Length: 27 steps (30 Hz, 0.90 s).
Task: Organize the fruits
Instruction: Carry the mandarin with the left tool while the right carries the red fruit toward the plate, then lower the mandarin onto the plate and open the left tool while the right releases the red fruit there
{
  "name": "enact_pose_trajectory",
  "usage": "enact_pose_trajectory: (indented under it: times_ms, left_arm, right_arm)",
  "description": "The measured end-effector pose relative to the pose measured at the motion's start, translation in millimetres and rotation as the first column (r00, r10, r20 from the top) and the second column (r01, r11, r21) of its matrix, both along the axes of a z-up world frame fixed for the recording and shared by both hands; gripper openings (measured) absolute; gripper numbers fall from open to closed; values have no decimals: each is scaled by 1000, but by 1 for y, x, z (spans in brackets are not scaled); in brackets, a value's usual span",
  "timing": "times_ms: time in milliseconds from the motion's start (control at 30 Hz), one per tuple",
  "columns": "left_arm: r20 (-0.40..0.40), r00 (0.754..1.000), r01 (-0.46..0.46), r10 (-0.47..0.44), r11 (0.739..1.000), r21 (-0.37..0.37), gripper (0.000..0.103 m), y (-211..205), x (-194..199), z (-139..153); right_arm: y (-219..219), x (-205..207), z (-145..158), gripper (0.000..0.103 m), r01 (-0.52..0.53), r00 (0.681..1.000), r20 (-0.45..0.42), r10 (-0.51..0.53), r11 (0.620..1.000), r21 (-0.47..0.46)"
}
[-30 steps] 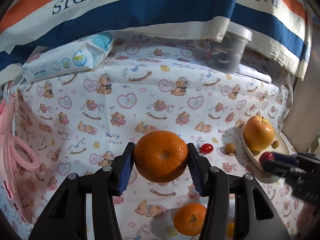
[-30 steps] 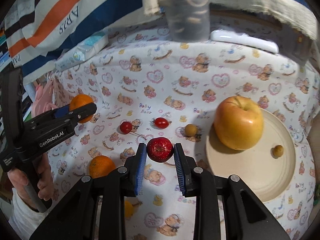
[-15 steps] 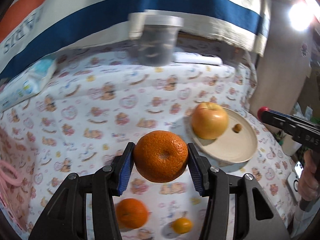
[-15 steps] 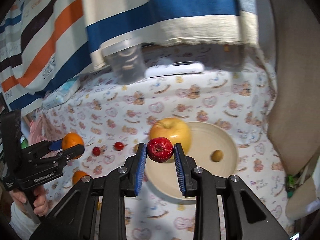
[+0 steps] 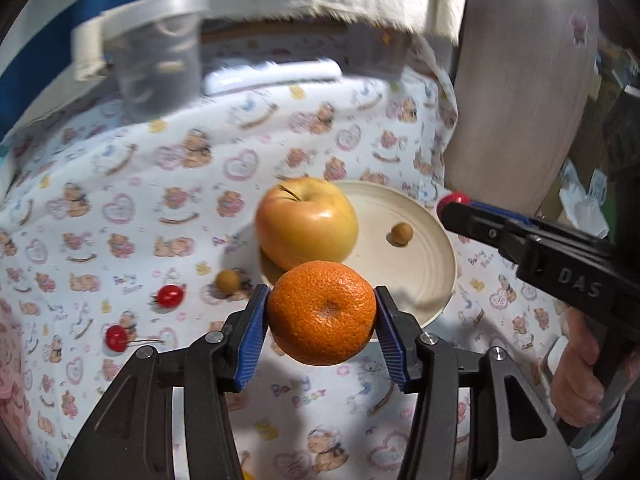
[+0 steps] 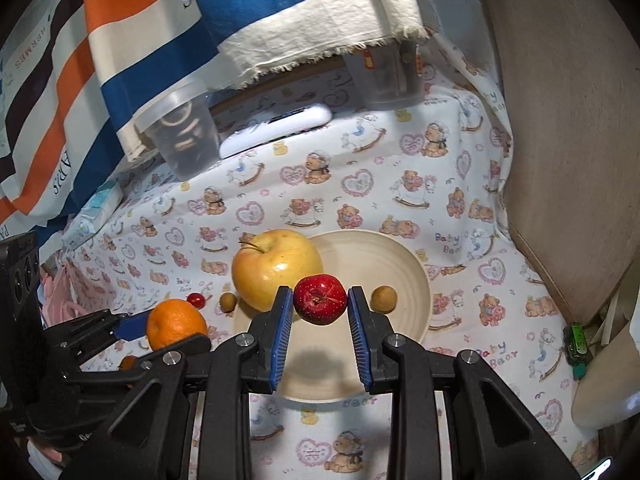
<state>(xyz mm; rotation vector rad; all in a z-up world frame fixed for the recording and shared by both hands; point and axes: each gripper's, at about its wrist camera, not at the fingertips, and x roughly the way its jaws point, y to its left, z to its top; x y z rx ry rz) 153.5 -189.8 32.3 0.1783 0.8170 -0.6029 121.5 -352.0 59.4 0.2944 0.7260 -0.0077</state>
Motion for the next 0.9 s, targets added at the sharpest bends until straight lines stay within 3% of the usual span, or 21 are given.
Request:
enact_pose_trajectory:
  times_ms: [167, 467, 900]
  left_arm:
    - [-56, 998, 1, 0, 1000, 19, 50, -17, 12, -15]
    - [-85, 996, -13, 18, 998, 58, 50, -30, 26, -36]
    - [-73, 997, 7, 0, 995, 97, 51, -42, 26, -48]
  right_arm:
    - [-6, -1, -5, 29, 1, 1000, -10, -1, 1000, 28]
    - [-6, -1, -9, 29, 6, 999, -40, -5, 1000, 15]
    - [-7, 1, -14, 29, 4, 998, -68, -3, 1000, 21]
